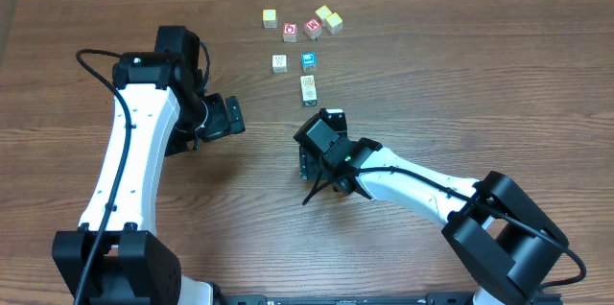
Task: Flip 4 blocks
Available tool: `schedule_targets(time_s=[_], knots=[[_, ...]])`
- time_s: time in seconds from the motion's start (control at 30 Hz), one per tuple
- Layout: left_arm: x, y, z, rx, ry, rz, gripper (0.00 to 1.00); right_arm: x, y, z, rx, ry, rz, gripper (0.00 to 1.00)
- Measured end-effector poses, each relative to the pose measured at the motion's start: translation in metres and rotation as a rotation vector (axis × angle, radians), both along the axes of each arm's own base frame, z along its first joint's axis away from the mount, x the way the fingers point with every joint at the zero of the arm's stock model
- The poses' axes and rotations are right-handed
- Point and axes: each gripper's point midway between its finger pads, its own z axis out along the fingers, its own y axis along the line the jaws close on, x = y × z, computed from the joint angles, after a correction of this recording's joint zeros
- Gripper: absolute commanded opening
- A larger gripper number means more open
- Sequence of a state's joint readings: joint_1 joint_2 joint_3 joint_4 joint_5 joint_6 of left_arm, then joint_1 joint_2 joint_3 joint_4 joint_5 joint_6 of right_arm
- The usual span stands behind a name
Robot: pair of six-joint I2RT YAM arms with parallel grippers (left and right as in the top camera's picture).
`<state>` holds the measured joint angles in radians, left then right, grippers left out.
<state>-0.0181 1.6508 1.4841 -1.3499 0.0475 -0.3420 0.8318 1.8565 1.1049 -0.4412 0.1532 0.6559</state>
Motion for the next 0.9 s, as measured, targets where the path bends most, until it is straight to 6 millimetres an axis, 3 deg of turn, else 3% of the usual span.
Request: schedule_targets(time_s=[0.33,0.53,0.63,0.77,0.9], knots=[[0.000,0.000,0.000,0.000,-0.001,0.000,1.00,0.004,-0.002,0.001,-0.016,-0.025,0.000,0.98],[0.000,0.000,0.000,0.000,-0.002,0.000,1.00,0.011,-0.018,0.012,-0.124,-0.013,0.076,0.92],[0.000,0.000,0.000,0.000,-0.001,0.000,1.00,0.032,-0.020,0.042,-0.129,-0.024,0.088,0.90],[0.000,0.000,0.000,0.000,-0.002,0.000,1.00,0.080,-0.008,0.105,-0.008,-0.121,0.085,0.88],[0.000,0.000,0.000,0.000,-0.002,0.000,1.00,0.102,-0.002,0.130,0.090,-0.172,0.092,0.88]])
